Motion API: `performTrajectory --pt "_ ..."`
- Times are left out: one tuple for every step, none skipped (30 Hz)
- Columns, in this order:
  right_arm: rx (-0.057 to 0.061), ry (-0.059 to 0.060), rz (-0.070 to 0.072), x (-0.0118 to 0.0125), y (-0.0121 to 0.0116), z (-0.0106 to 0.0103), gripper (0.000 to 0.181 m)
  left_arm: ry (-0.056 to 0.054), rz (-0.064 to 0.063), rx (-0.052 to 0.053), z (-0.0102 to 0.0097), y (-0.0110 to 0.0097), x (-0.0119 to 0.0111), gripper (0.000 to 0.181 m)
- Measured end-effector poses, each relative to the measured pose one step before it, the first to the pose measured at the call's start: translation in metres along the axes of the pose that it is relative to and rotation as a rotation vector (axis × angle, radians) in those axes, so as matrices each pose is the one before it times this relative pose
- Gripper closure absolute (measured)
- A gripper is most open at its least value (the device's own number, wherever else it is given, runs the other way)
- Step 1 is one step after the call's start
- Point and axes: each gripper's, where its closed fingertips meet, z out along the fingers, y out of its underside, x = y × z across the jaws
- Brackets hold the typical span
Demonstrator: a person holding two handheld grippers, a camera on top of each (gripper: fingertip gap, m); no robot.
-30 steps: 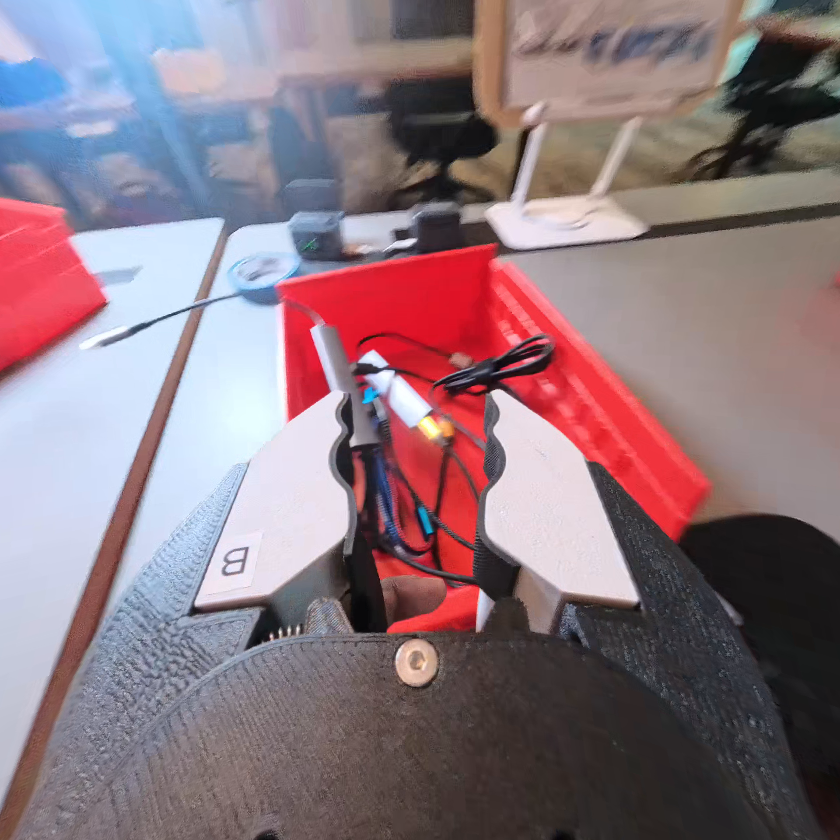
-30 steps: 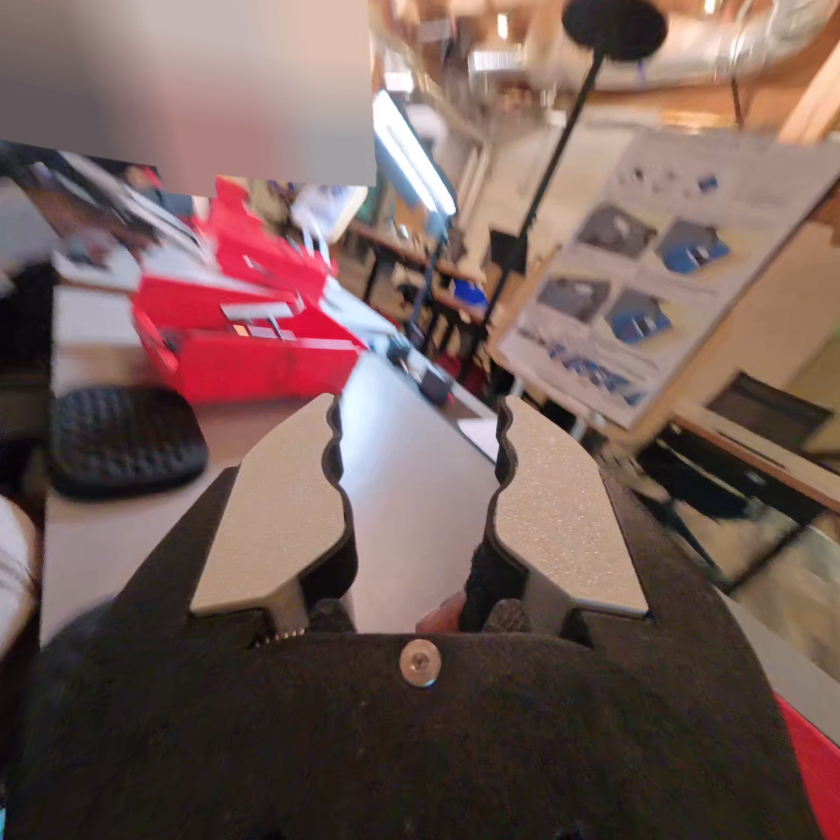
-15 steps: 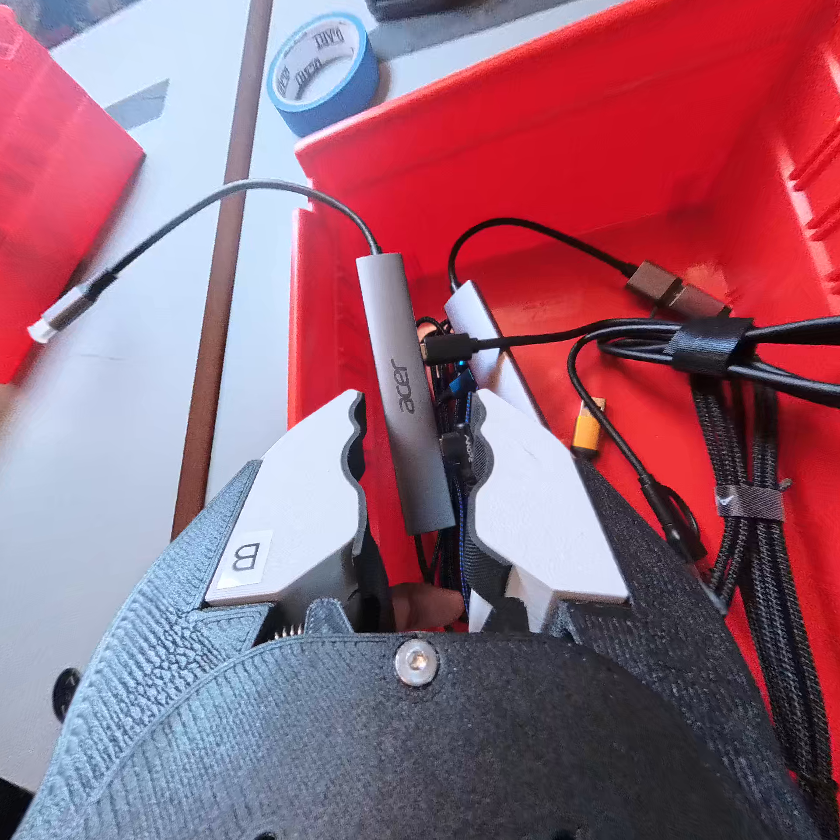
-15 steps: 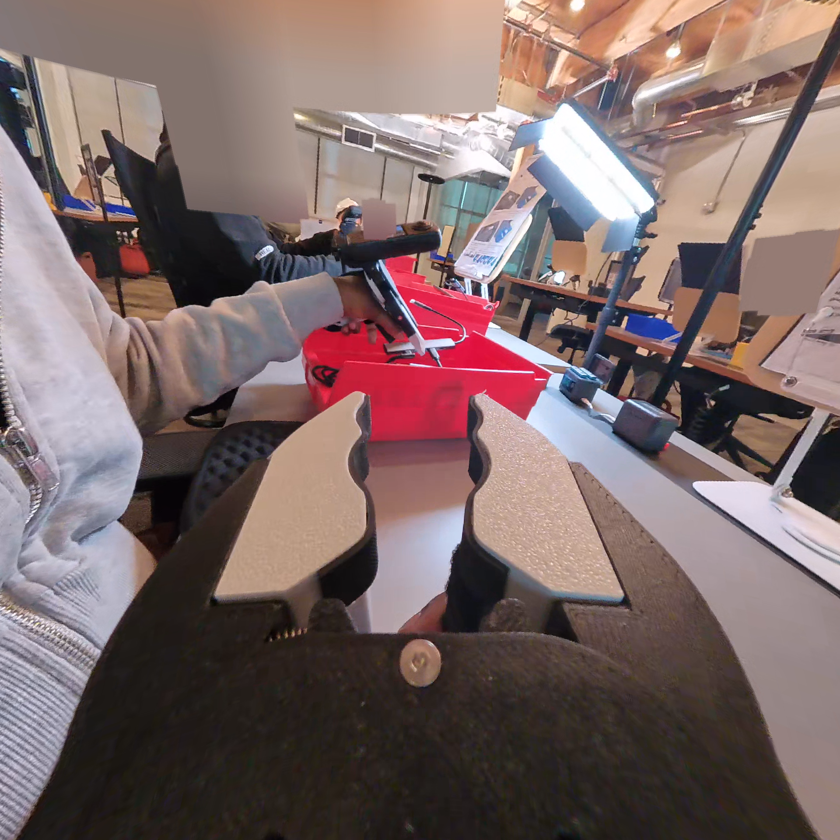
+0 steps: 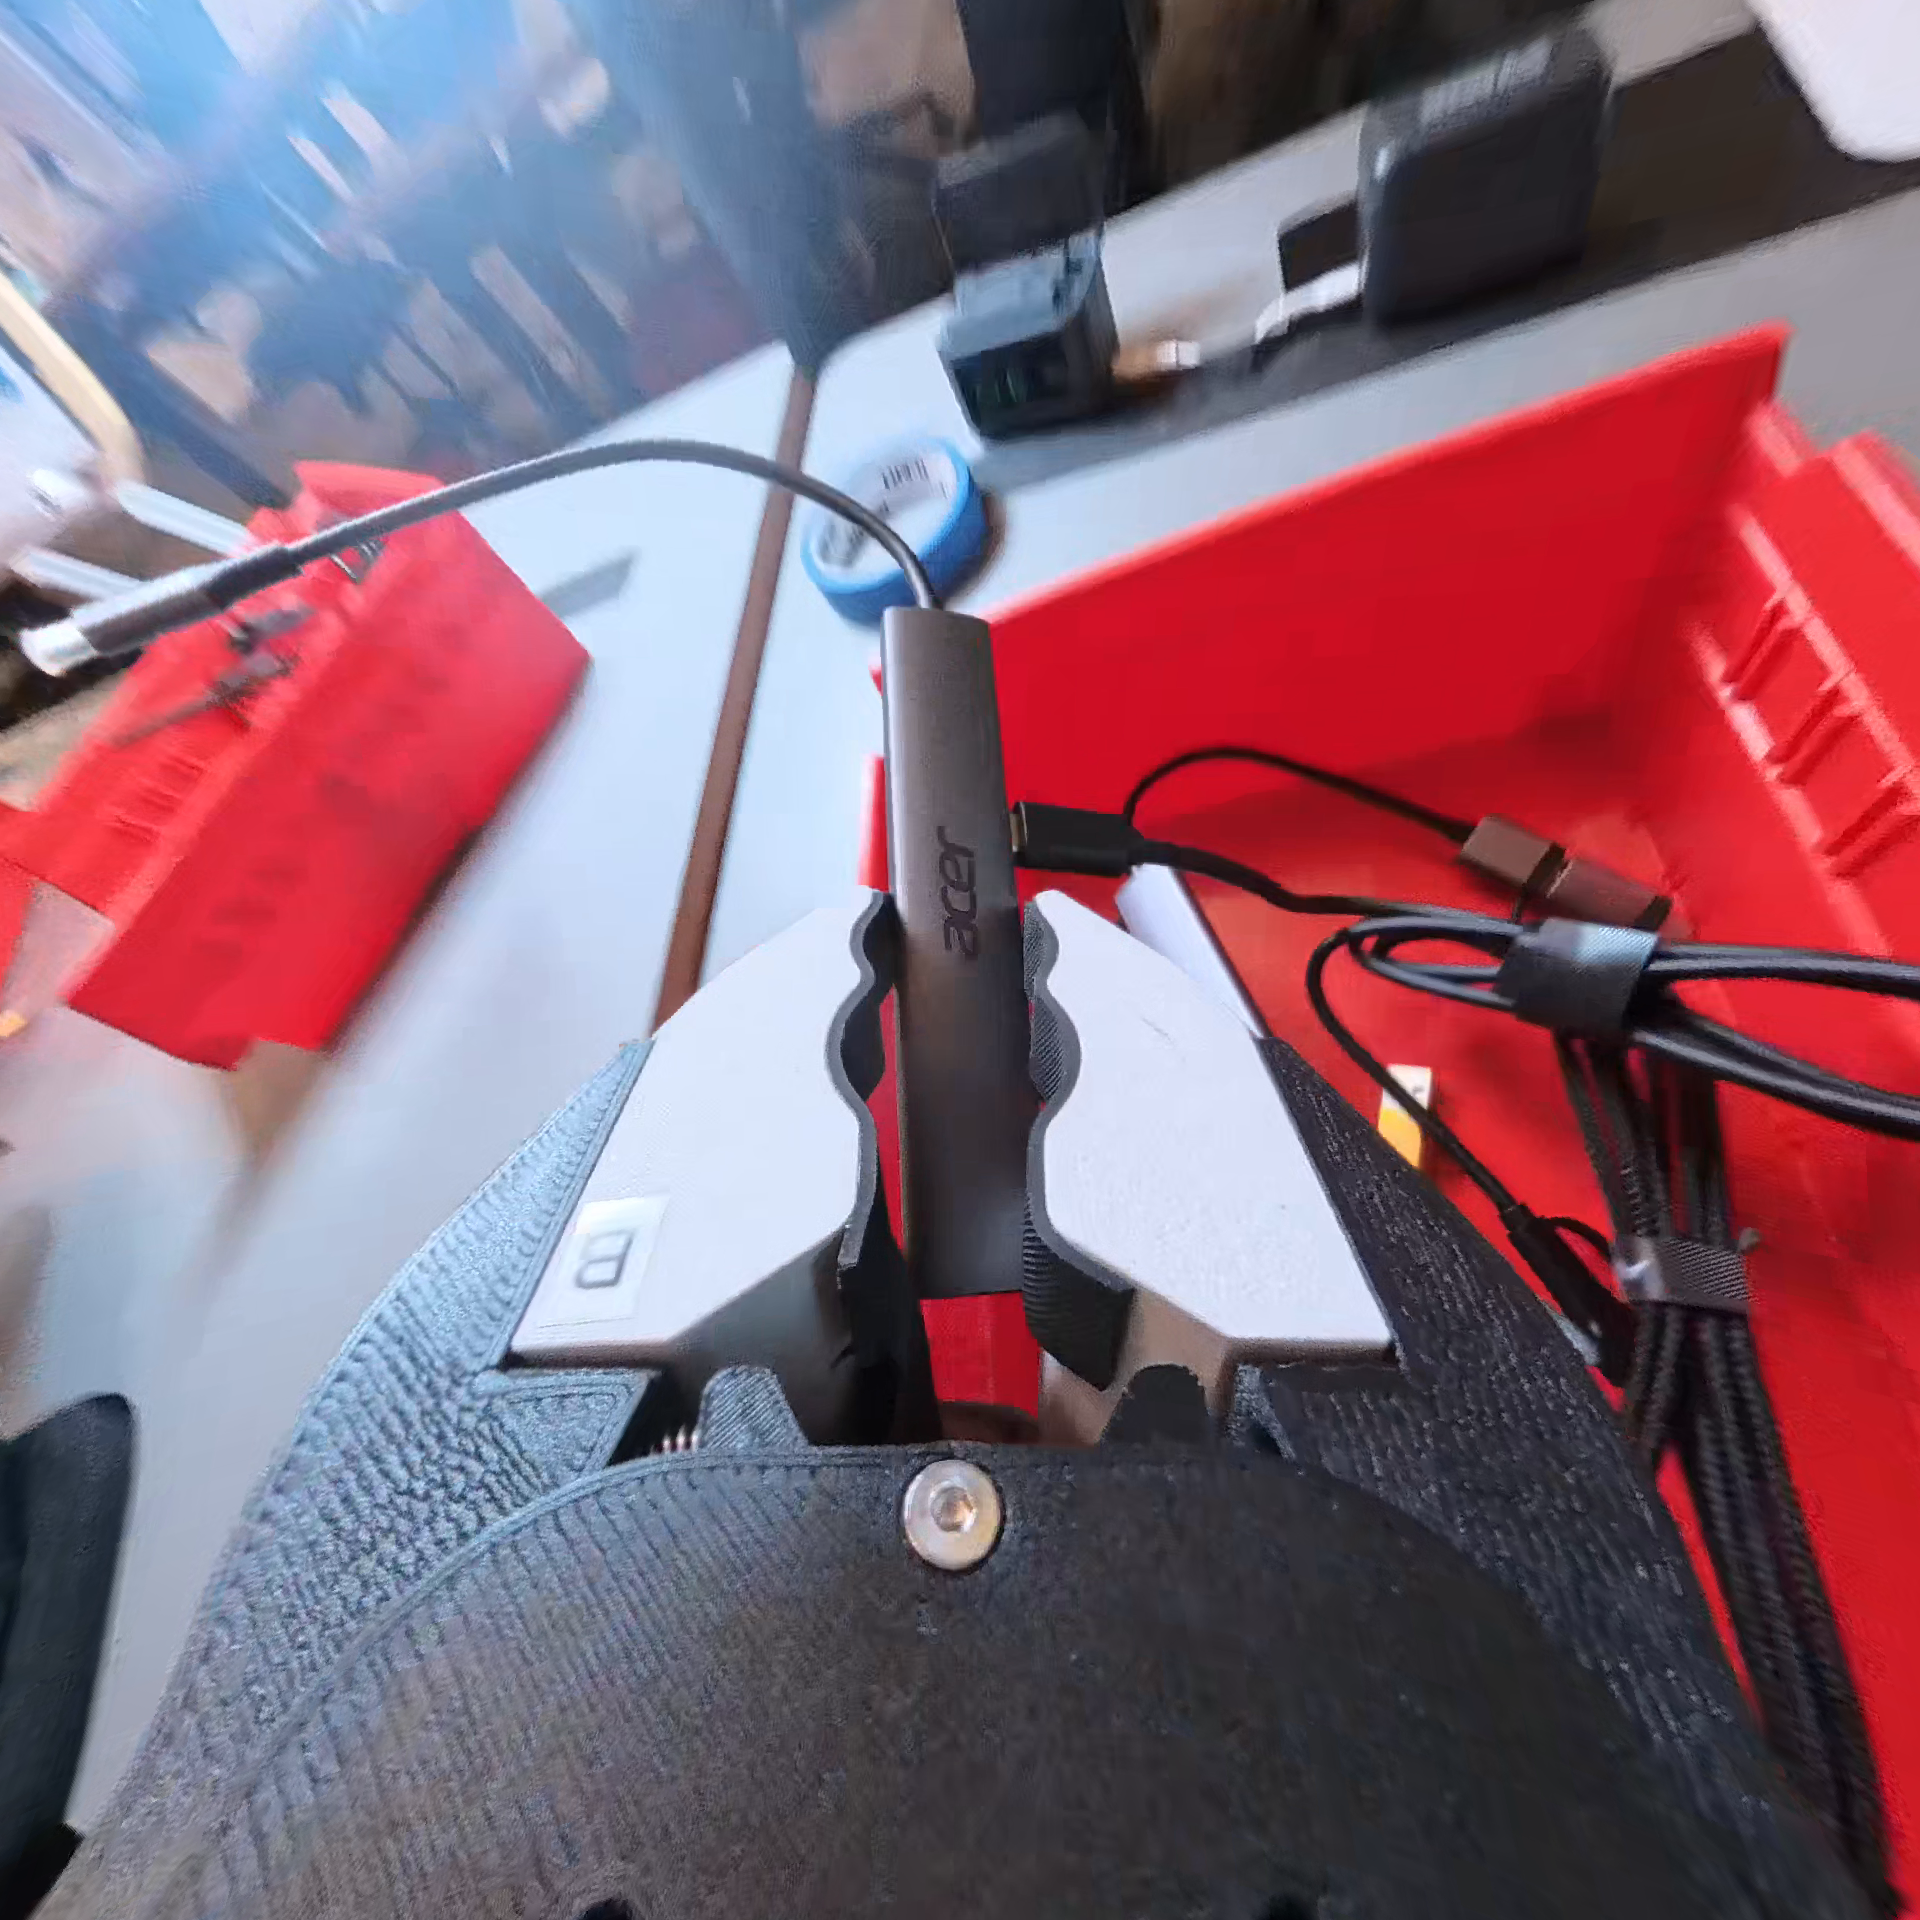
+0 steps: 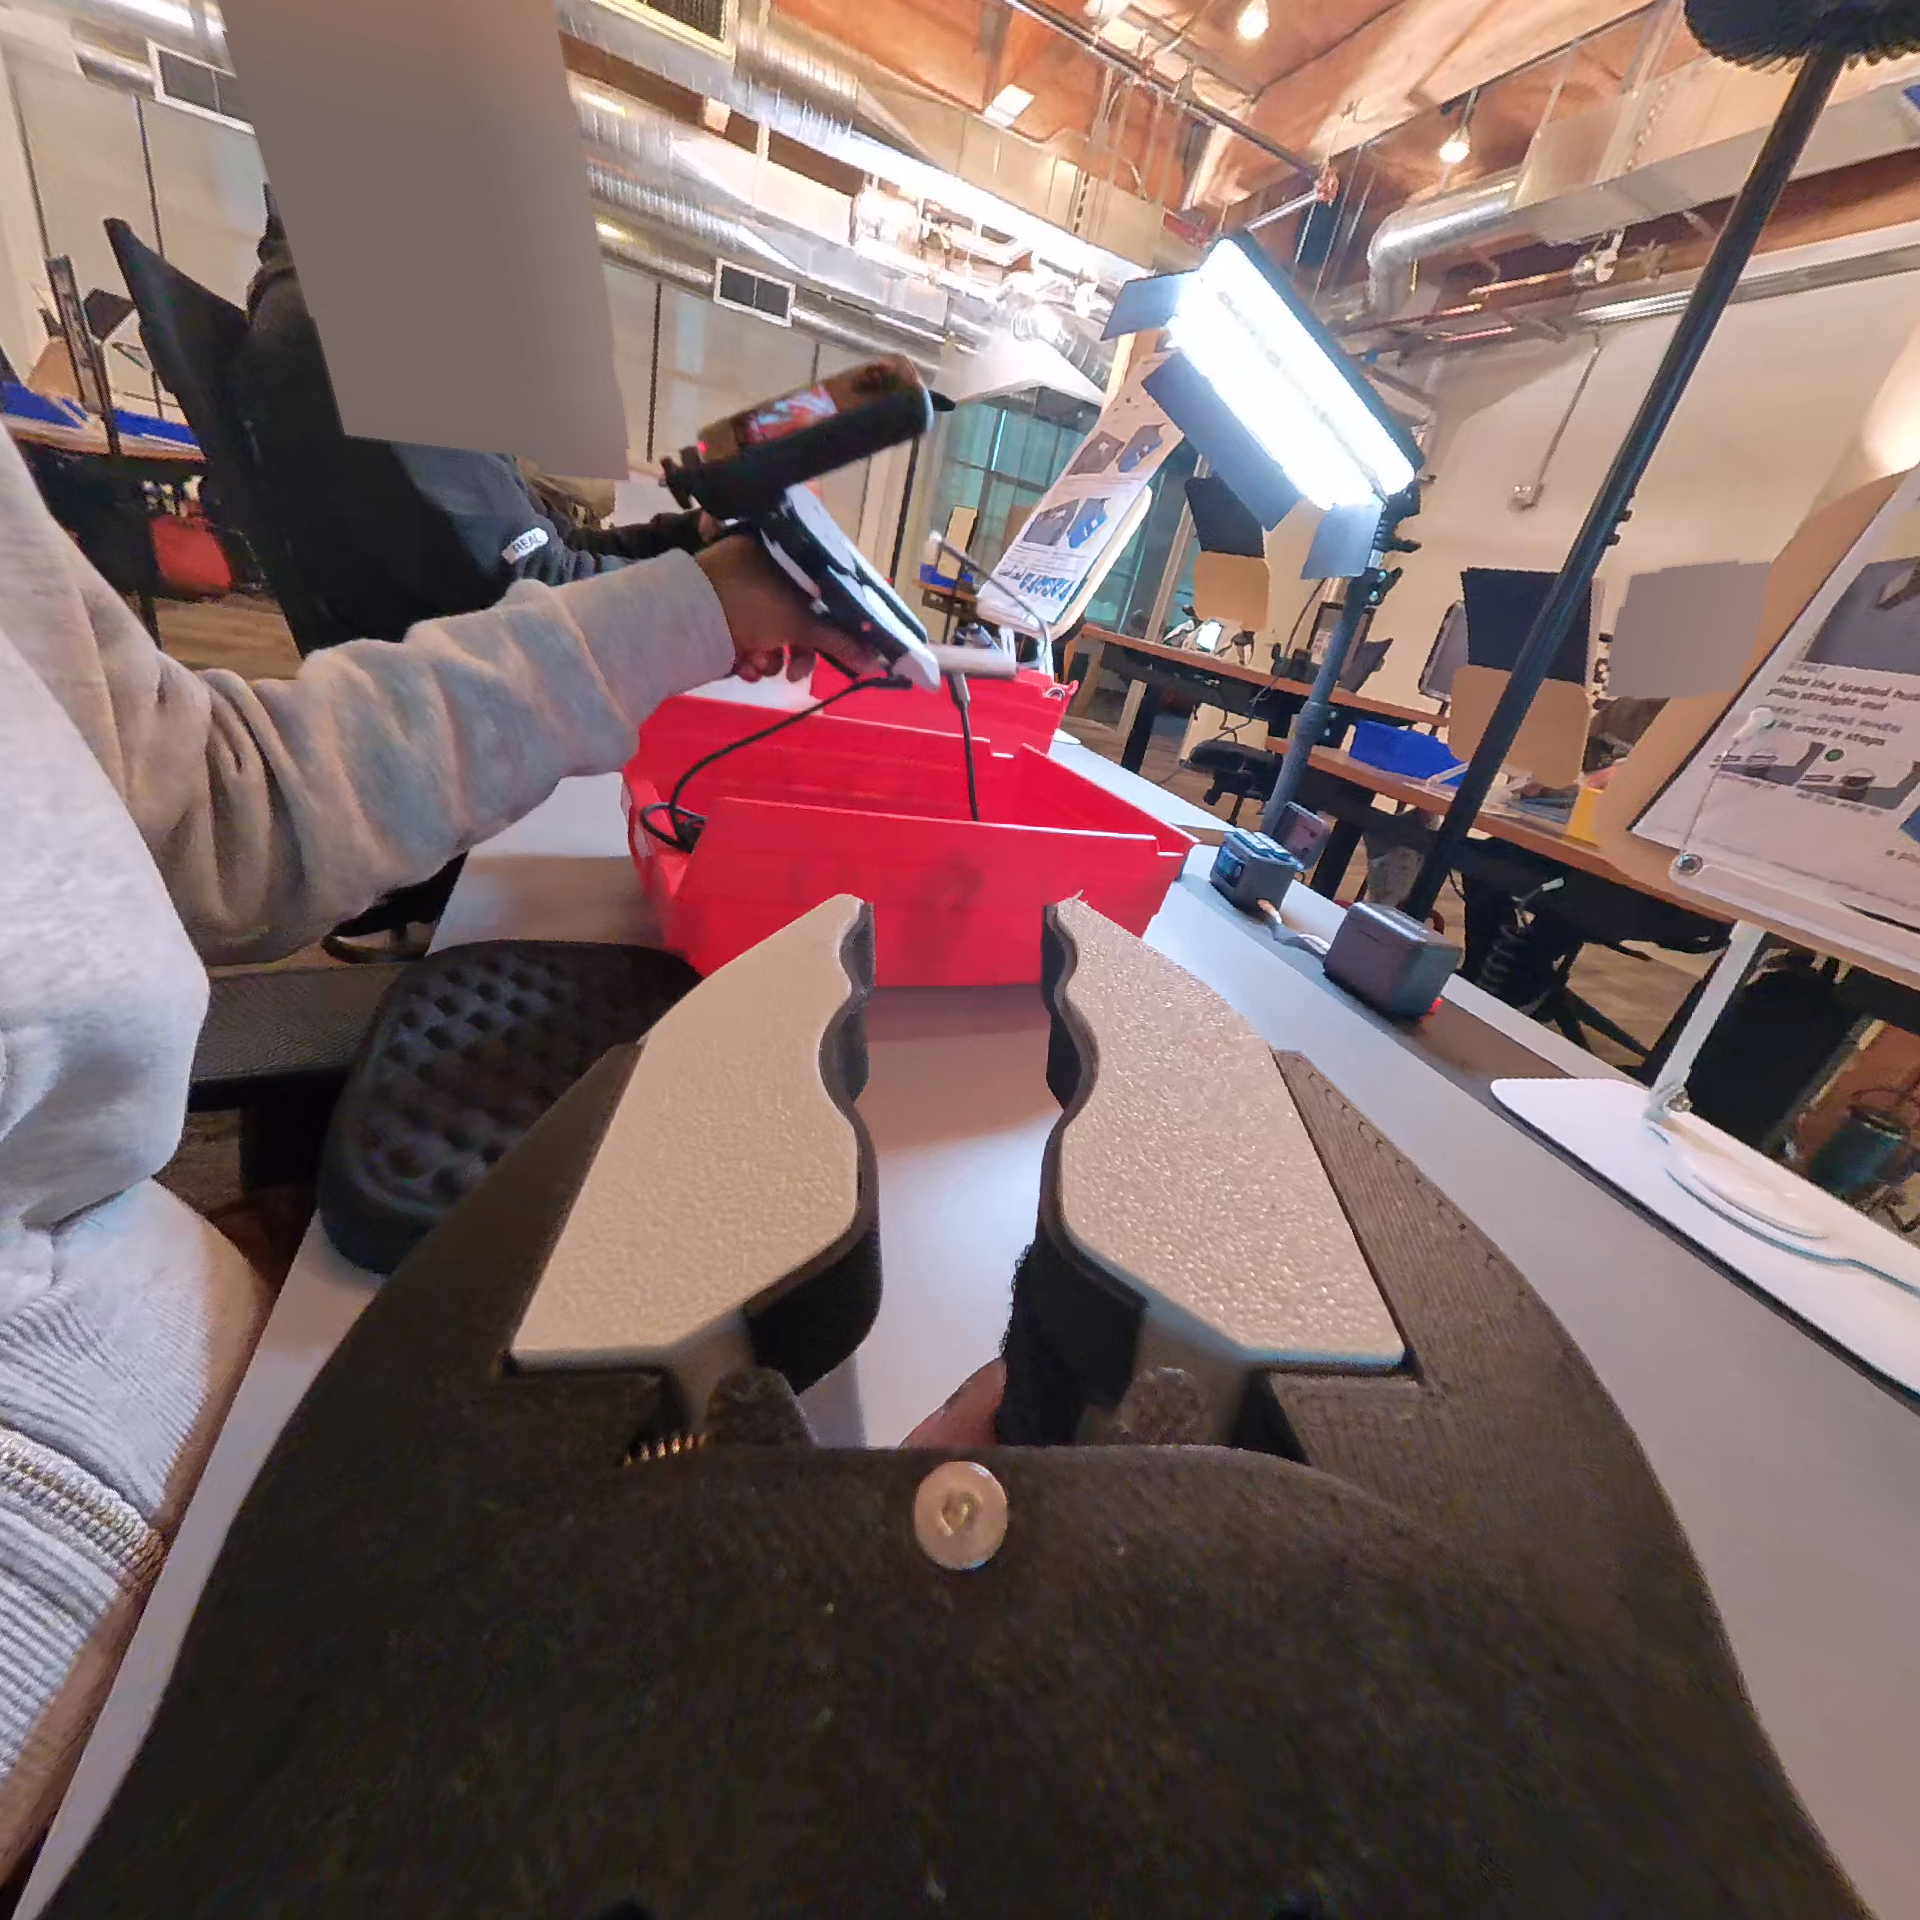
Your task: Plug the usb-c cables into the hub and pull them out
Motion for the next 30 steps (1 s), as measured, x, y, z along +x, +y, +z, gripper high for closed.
performTrajectory --pt "0.0054 0.0056 0.0019 0.00109 -0.00072 -0.00051 0.151 -0.0207 0.0154 0.0481 -0.00872 -0.01177 -0.00393 0.158" --pt "0.0053 0.0039 0.0070 0.00113 -0.00049 -0.00064 0.152 -0.0194 0.0069 0.0480 -0.00842 -0.01200 -0.00406 0.158" --pt "0.0050 0.0022 0.0103 0.00121 -0.00044 -0.00059 0.152 -0.0142 0.0043 0.0533 -0.00824 -0.01292 -0.00363 0.158" --pt "0.0042 0.0018 0.0119 0.00117 -0.00021 -0.00050 0.152 -0.0161 -0.0016 0.0571 -0.00812 -0.01371 -0.00392 0.158" --pt "0.0028 0.0001 0.0119 0.00078 0.00009 -0.00015 0.152 -0.0200 0.0011 0.0576 -0.00767 -0.01432 -0.00461 0.158" --pt "-0.0005 -0.0030 0.0100 0.00007 0.00054 0.00031 0.152 -0.0247 0.0054 0.0497 -0.00702 -0.01394 -0.00564 0.158" --pt "-0.0047 -0.0043 0.0062 -0.00051 0.00128 0.00070 0.152 -0.0272 0.0078 0.0488 -0.00631 -0.01419 -0.00636 0.158" --pt "-0.0098 -0.0038 0.0001 -0.00093 0.00203 0.00119 0.153 -0.0247 0.0057 0.0479 -0.00502 -0.01441 -0.00679 0.158" --pt "-0.0150 -0.0026 -0.0061 -0.00104 0.00285 0.00130 0.153 -0.0195 0.0002 0.0453 -0.00369 -0.01397 -0.00670 0.158" --pt "-0.0175 0.0010 -0.0101 -0.00067 0.00309 0.00143 0.153 -0.0115 -0.0070 0.0417 -0.00219 -0.01359 -0.00604 0.157" --pt "-0.0156 0.0031 -0.0120 -0.00038 0.00273 0.00124 0.153 -0.0071 -0.0097 0.0391 -0.00082 -0.01332 -0.00552 0.157" --pt "-0.0110 0.0003 -0.0098 -0.00068 0.00195 0.00093 0.152 -0.0076 -0.0085 0.0376 0.00001 -0.01325 -0.00540 0.158" --pt "-0.0056 -0.0019 -0.0039 -0.00065 0.00099 0.00052 0.152 -0.0097 -0.0083 0.0379 0.00019 -0.01367 -0.00501 0.158" --pt "-0.0011 -0.0009 0.0016 -0.00018 0.00039 0.00025 0.152 -0.0130 -0.0118 0.0449 -0.00012 -0.01519 -0.00482 0.158" --pt "0.0016 0.0026 0.0046 0.00063 -0.00010 -0.00022 0.153 -0.0059 -0.0152 0.0500 -0.00102 -0.01677 -0.00268 0.159" --pt "0.0022 0.0051 0.0057 0.00130 -0.00024 -0.00045 0.153 0.0041 -0.0123 0.0455 -0.00166 -0.01727 0.00000 0.159" --pt "0.0026 0.0057 0.0065 0.00159 -0.00016 -0.00065 0.153 0.0048 -0.0083 0.0471 -0.00222 -0.01801 0.00151 0.159" --pt "0.0036 0.0044 0.0070 0.00139 -0.00030 -0.00057 0.153 0.0078 -0.0042 0.0427 -0.00211 -0.01729 0.00345 0.158" --pt "0.0037 0.0046 0.0067 0.00137 -0.00044 -0.00058 0.153 0.0092 -0.0020 0.0352 -0.00158 -0.01560 0.00507 0.158" --pt "0.0028 0.0060 0.0049 0.00143 -0.00037 -0.00051 0.153 0.0133 0.0019 0.0263 -0.00112 -0.01384 0.00691 0.158" --pt "0.0020 0.0063 0.0026 0.00135 -0.00029 -0.00035 0.153 0.0202 0.0060 0.0142 -0.00032 -0.01106 0.00884 0.158" --pt "0.0013 0.0054 0.0014 0.00108 -0.00014 -0.00038 0.153 0.0235 0.0043 0.0125 0.00038 -0.00949 0.00998 0.158" --pt "0.0015 0.0043 0.0016 0.00089 -0.00006 -0.00028 0.153 0.0290 -0.0001 0.0166 0.00080 -0.00865 0.01169 0.158" --pt "0.0018 0.0036 0.0026 0.00087 -0.00020 -0.00030 0.153 0.0348 0.0002 0.0176 0.00082 -0.00770 0.01330 0.159" --pt "0.0025 0.0038 0.0042 0.00093 -0.00018 -0.00042 0.153 0.0387 -0.0026 0.0134 0.00078 -0.00633 0.01484 0.158" --pt "0.0055 0.0066 0.0050 0.00140 -0.00080 -0.00054 0.153 0.0467 -0.0036 0.0124 0.00069 -0.00524 0.01700 0.158" --pt "0.0109 0.0127 0.0053 0.00235 -0.00157 -0.00085 0.152 0.0504 -0.0072 0.0134 0.00054 -0.00398 0.01863 0.158" --pt "0.0169 0.0154 0.0061 0.00290 -0.00270 -0.00139 0.151 0.0546 -0.0064 0.0084 0.00081 -0.00164 0.02061 0.158" --pt "0.0238 0.0167 0.0089 0.00334 -0.00400 -0.00208 0.151 0.0511 0.0001 -0.0049 0.00110 0.00195 0.02111 0.158" --pt "0.0325 0.0193 0.0134 0.00413 -0.00532 -0.00278 0.150 0.0477 -0.0023 -0.0086 0.00137 0.00464 0.02161 0.158"
